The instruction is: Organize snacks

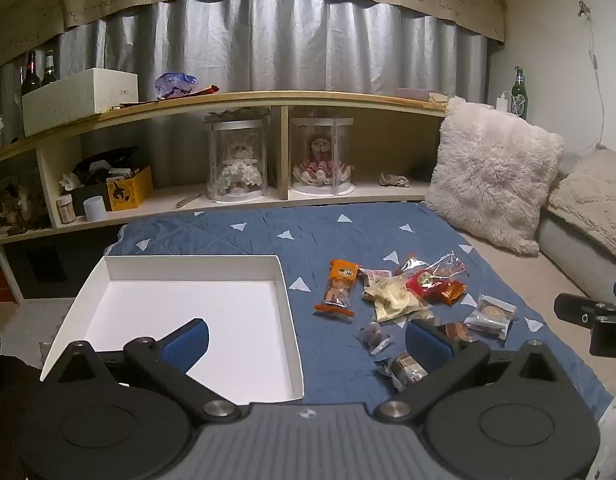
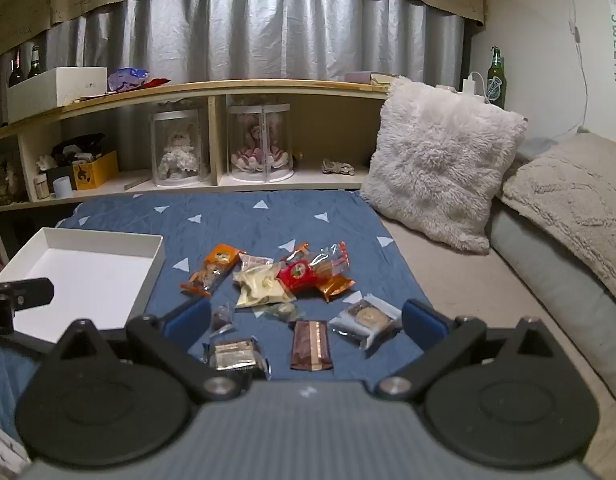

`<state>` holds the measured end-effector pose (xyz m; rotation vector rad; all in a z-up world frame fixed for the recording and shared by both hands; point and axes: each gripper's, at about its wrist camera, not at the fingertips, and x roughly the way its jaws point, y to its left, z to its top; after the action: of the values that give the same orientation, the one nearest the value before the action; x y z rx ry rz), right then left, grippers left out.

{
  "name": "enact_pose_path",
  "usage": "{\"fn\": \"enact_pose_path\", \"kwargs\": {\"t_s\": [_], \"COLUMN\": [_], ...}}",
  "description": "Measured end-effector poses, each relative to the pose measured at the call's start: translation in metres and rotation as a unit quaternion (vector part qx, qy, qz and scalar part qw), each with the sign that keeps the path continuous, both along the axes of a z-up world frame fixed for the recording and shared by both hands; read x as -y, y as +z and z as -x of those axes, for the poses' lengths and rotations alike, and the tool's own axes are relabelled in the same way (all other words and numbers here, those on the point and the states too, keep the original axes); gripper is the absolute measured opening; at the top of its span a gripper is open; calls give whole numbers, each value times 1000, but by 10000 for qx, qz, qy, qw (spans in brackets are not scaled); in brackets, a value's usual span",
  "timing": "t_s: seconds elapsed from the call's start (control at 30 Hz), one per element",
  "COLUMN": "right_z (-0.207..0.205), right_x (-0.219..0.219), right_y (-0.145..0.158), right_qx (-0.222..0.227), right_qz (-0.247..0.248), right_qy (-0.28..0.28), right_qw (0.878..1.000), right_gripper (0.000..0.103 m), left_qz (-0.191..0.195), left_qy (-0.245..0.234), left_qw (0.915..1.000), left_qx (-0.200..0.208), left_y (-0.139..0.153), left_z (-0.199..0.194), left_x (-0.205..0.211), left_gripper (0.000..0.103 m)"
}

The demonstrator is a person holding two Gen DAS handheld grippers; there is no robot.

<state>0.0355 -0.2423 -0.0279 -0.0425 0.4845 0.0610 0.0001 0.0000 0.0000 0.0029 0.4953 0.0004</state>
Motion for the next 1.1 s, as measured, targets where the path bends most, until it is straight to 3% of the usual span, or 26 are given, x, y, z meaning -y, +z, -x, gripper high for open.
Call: {"fn": "enact_pose_path", "kwargs": {"t_s": [1.1], "right_z": [-1], "right_x": [0], "right_y": [0], "right_qx": [-8], "right_qz": [9], "right_qy": [-14], "right_qw": [10000], "right_gripper": [102], "left_qz": [39], "left_qy": [-8], "left_qw": [10000], "left_qx": [-40], "left_y": [-4], "left_z": [0], "left_x": [6], "left_gripper": [103]}}
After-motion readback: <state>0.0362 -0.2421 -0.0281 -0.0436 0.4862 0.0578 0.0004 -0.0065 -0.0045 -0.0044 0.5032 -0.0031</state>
